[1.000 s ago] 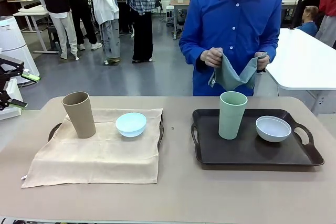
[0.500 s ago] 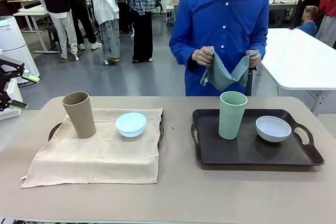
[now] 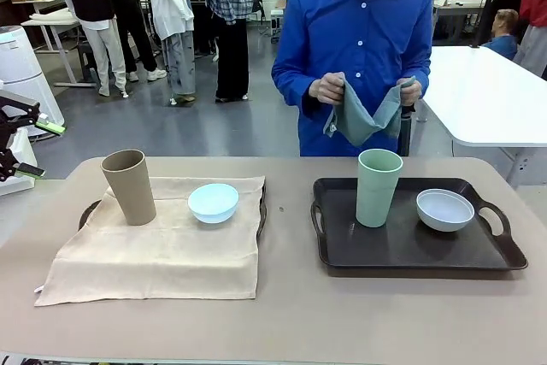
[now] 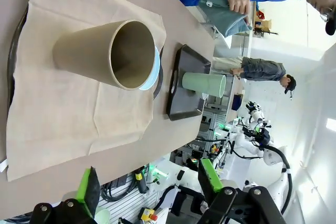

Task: Set up a tray with a mat and arrange the tableware.
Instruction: Pick up the Picnic Bowl and Reusable plastic cup from the Handle tray in front of the human's position and hold them in the air.

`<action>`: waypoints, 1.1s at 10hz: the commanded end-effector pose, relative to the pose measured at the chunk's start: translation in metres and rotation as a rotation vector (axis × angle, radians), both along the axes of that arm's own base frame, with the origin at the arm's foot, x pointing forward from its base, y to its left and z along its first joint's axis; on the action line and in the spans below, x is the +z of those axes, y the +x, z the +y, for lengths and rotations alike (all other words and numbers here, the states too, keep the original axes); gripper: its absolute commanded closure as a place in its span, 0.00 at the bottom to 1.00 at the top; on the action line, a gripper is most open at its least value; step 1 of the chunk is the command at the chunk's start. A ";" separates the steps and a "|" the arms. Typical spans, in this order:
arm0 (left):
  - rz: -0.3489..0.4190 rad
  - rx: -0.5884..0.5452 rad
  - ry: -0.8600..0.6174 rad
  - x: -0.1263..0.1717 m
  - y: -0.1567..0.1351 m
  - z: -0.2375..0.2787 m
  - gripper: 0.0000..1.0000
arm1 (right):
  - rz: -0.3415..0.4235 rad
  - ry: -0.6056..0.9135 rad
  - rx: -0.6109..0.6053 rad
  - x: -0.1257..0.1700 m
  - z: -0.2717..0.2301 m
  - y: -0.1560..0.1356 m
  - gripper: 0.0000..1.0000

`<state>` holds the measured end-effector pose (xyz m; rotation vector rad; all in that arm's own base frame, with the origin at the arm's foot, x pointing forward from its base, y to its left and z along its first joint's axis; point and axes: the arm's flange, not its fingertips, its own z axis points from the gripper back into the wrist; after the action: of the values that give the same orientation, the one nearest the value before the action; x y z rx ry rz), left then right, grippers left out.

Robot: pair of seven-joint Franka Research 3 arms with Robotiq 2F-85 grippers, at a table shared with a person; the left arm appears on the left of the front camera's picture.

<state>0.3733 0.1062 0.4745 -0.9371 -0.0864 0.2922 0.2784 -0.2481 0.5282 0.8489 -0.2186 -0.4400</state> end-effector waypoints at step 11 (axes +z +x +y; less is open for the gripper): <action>-0.409 -0.465 0.357 0.067 0.055 -0.151 0.00 | 0.056 -0.313 0.190 0.035 0.097 0.039 0.04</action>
<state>0.4137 -0.0384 0.5473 -0.6843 -0.2398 -0.2289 0.3093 -0.1666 0.5718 0.6154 -0.1683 -0.2428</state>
